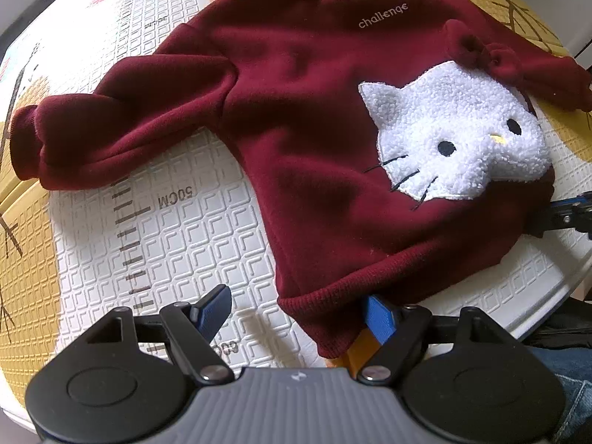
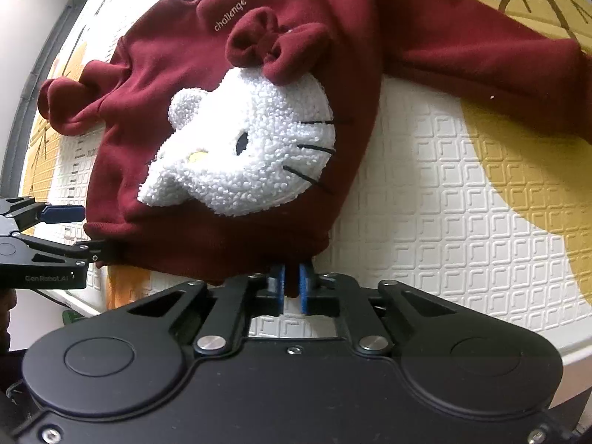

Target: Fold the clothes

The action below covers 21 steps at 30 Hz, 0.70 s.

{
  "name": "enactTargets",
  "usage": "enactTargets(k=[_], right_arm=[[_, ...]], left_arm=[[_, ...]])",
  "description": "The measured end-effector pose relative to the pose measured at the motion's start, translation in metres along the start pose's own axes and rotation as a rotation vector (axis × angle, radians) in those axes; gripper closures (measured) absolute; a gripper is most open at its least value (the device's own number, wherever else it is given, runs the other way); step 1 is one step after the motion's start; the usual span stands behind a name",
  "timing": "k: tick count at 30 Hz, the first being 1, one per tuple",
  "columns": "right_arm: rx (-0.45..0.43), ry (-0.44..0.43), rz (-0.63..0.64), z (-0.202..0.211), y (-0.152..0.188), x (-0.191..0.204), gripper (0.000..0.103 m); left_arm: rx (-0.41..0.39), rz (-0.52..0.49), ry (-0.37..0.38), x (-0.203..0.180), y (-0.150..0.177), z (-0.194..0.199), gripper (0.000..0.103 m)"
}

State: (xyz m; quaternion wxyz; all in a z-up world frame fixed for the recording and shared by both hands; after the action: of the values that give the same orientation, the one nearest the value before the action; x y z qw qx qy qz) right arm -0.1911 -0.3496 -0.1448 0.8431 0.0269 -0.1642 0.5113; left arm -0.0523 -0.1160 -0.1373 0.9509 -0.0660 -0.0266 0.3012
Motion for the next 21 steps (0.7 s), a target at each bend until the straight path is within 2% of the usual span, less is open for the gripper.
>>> enactTargets(k=[5, 9, 12, 17, 21], right_arm=[[-0.004, -0.002, 0.008, 0.02, -0.002, -0.001, 0.1], [-0.012, 0.023, 0.072, 0.037, -0.002, 0.009, 0.1], [0.01, 0.056, 0.102, 0.034, -0.003, 0.011, 0.1], [0.099, 0.108, 0.077, 0.0, 0.003, 0.001, 0.1], [0.111, 0.108, 0.081, -0.003, 0.002, 0.0, 0.099]], left_arm=[[-0.006, -0.006, -0.006, 0.0, 0.004, 0.005, 0.024], [-0.008, -0.015, -0.014, -0.002, 0.008, 0.007, 0.024], [0.001, -0.017, -0.017, -0.003, 0.011, 0.005, 0.023], [0.01, -0.02, -0.015, -0.002, 0.017, 0.006, 0.022], [0.015, -0.012, -0.013, 0.001, 0.023, 0.007, 0.021]])
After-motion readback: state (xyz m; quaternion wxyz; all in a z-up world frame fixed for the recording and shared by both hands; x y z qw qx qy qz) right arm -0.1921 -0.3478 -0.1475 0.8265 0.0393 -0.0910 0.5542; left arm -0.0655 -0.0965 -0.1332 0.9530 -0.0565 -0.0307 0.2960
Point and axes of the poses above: each gripper's, at about its wrist camera, not at the fingertips, and z roughly against the way its jaws point, x to its left, y to its underside, the point moved 2 cm from there along -z, roughly the way its jaws point, and after that the axes turned 1 degree about -z, right-handed, at the moved point
